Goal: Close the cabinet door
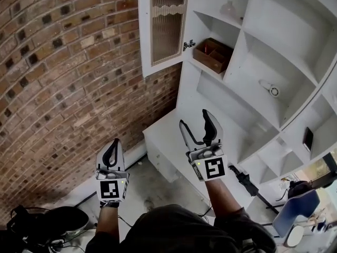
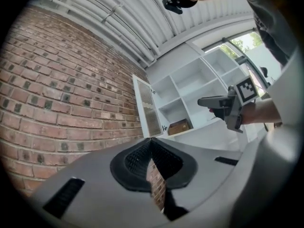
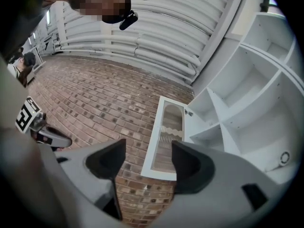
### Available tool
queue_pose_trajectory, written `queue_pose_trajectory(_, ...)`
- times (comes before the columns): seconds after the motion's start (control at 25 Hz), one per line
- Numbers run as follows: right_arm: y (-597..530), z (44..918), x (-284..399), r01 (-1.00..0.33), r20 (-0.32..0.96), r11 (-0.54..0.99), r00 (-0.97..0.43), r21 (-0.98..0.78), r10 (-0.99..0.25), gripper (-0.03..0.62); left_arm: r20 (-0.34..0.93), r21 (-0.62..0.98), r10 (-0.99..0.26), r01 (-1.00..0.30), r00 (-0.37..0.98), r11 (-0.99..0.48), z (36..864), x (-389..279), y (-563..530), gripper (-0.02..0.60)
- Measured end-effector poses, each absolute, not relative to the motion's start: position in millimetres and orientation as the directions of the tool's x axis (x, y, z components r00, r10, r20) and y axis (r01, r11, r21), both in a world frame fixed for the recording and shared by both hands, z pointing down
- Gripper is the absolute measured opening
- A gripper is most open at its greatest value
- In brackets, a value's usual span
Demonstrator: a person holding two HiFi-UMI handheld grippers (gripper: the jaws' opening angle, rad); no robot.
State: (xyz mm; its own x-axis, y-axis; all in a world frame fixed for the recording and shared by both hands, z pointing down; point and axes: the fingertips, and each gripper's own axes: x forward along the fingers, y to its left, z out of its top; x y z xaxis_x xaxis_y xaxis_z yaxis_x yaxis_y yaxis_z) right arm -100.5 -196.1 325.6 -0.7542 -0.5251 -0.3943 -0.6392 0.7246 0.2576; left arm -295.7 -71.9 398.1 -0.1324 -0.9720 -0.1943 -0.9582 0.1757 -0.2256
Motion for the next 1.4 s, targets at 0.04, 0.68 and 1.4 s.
queue_pose_trajectory(0.04, -202, 321, -113, -0.648, -0.402, 0.715, -0.747, 0.263, -0.529, 0.289, -0.189, -0.225, -0.974, -0.96, -0.124, 0.166, 399, -305, -76, 0.002)
queue_pose_trajectory(0.68, -289, 224, -240, -0.731, -0.507, 0.609, -0.668, 0.307, -0.545, 0.288, -0.193, -0.208, -0.967, -0.956, -0.165, 0.205, 405, -402, -84, 0.002)
queue_pose_trajectory(1.4, -418, 134, -362, -0.757, -0.514, 0.545, -0.649, 0.361, -0.561, 0.289, -0.187, -0.174, -0.9, -0.889, -0.393, 0.424, 415, -437, -80, 0.002)
